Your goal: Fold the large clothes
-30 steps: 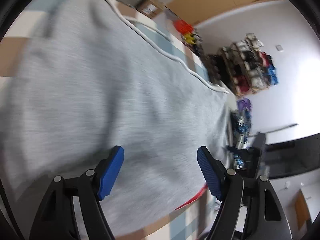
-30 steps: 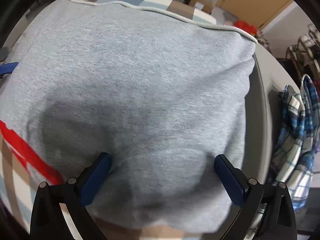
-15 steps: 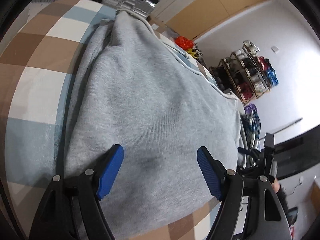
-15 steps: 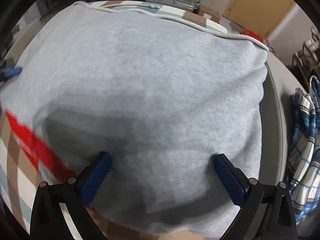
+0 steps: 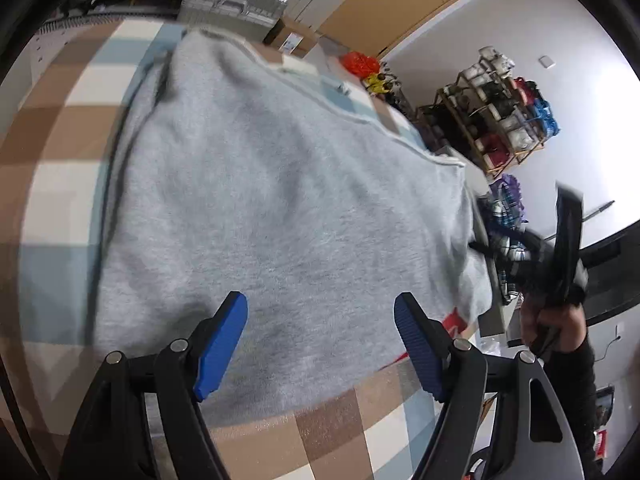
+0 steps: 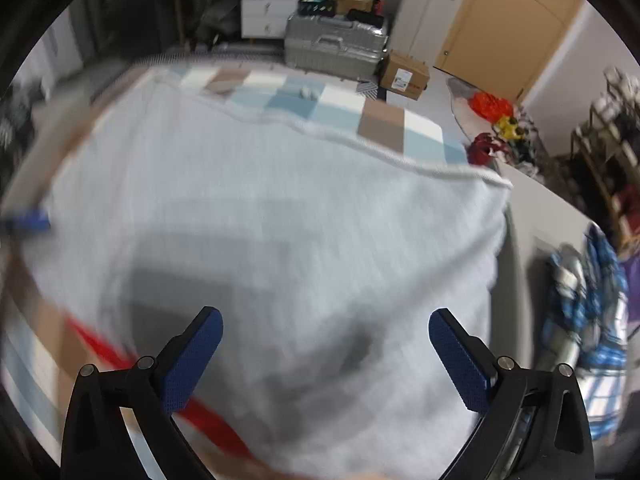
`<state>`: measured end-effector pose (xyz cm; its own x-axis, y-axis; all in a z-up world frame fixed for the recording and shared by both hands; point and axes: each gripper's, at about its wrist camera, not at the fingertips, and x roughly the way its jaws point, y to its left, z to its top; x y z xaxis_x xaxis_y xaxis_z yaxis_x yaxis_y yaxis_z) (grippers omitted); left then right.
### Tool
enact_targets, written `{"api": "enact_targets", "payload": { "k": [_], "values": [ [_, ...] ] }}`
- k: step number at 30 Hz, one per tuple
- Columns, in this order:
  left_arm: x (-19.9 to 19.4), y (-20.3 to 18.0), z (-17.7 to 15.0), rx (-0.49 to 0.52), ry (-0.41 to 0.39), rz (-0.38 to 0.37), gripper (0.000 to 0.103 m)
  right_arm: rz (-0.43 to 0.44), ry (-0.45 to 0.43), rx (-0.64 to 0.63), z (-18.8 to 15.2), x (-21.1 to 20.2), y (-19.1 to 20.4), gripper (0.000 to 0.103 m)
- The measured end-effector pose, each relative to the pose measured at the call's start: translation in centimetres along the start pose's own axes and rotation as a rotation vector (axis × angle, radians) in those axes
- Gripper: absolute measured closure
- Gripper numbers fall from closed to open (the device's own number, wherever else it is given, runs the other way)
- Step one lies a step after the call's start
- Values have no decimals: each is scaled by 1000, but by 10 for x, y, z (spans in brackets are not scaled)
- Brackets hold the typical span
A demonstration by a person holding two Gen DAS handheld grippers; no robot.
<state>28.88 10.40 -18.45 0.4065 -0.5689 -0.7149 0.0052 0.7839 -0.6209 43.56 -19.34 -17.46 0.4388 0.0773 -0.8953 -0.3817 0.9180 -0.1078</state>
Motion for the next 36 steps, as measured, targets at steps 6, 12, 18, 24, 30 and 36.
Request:
{"api": "enact_targets", "payload": {
  "k": [6,12,18,24,30,36],
  "values": [
    [3,16,-24,39,-45,-17,32,113,44,128,56,27,10,0],
    [4,14,-28,66,-70,3,32,-7,179,-38,77,91,58,0],
    [2,18,-30,70,-73,-12,32,17,151,-28,72,81,54,0],
    [-7,9,-31,51,-25,49,32,262,-58,187,0,-7,-5,0],
    [-15,-43,-24,154,-47,13,31,584,-235,525,-137,-69,-65,0],
    [10,-69,-11,168,3,17,31,653,-226,745,-201,-61,-87,0]
  ]
}}
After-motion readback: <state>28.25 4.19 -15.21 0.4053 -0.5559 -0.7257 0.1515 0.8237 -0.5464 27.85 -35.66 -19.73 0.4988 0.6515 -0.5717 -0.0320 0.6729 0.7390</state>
